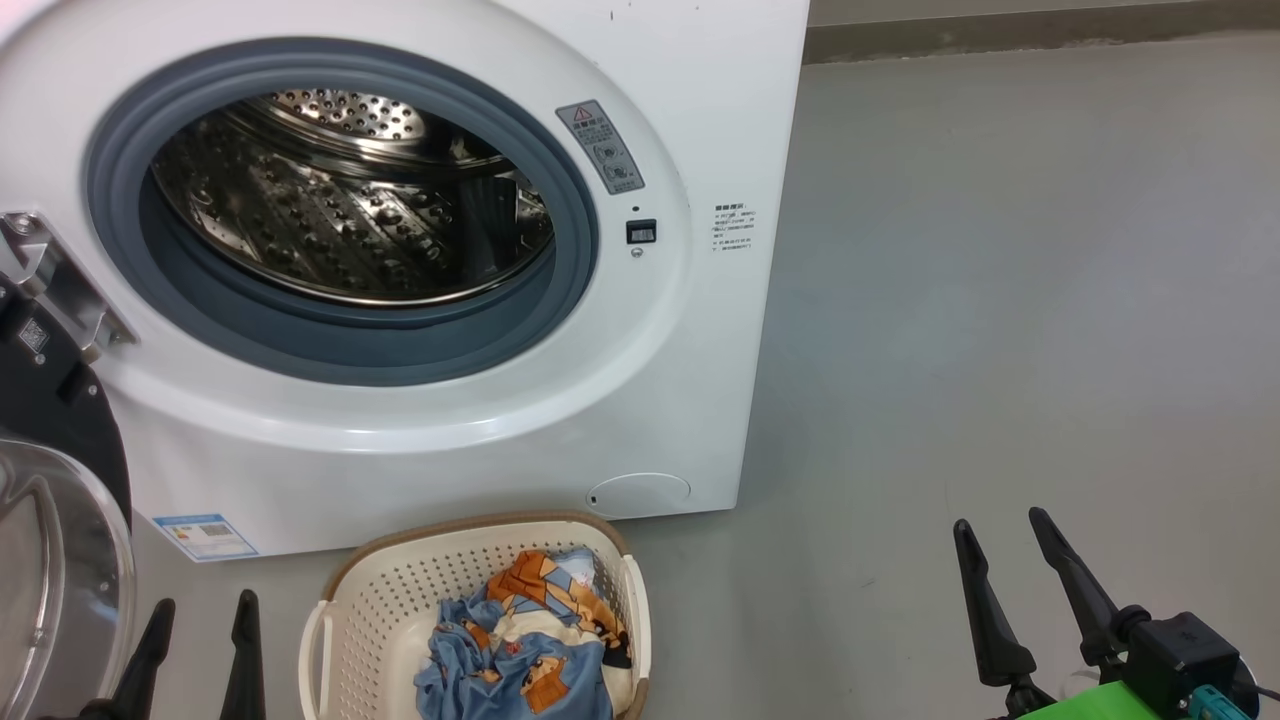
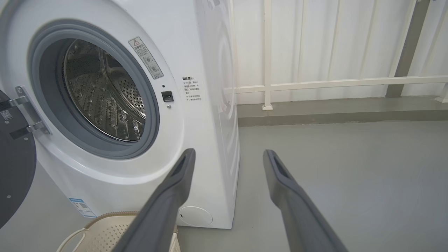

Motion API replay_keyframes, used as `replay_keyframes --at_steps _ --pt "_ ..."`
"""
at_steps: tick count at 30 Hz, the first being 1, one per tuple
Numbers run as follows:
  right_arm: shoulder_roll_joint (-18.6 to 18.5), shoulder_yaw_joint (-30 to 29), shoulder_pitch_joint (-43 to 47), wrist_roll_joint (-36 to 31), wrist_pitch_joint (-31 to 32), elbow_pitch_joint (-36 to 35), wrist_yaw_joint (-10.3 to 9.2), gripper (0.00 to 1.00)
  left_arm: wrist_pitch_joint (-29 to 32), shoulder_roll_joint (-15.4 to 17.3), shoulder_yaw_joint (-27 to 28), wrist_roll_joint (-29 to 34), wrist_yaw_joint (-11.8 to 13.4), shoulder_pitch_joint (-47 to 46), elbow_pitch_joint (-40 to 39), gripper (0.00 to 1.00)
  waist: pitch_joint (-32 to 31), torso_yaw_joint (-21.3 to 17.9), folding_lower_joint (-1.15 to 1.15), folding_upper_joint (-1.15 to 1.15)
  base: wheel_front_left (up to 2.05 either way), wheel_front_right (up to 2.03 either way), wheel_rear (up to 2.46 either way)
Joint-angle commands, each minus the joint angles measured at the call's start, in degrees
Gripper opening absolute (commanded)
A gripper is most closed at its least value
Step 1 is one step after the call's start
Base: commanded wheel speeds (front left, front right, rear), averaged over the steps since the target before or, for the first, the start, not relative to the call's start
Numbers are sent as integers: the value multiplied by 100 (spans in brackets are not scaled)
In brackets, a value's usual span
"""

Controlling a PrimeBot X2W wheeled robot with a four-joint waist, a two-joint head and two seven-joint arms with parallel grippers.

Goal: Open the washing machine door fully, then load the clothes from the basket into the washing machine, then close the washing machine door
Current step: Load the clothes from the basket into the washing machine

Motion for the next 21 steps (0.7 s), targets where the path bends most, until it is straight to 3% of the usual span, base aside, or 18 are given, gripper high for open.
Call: replay_keyframes --at_steps 1,21 --pt "-27 160 -139 -7 -68 -114 9 100 -37 84 198 -28 14 -191 -85 100 -3 5 0 0 0 0 0" --pt "-27 142 -158 -3 -68 -33 9 100 -37 152 62 -28 14 -202 -17 100 9 32 0 0 0 0 0"
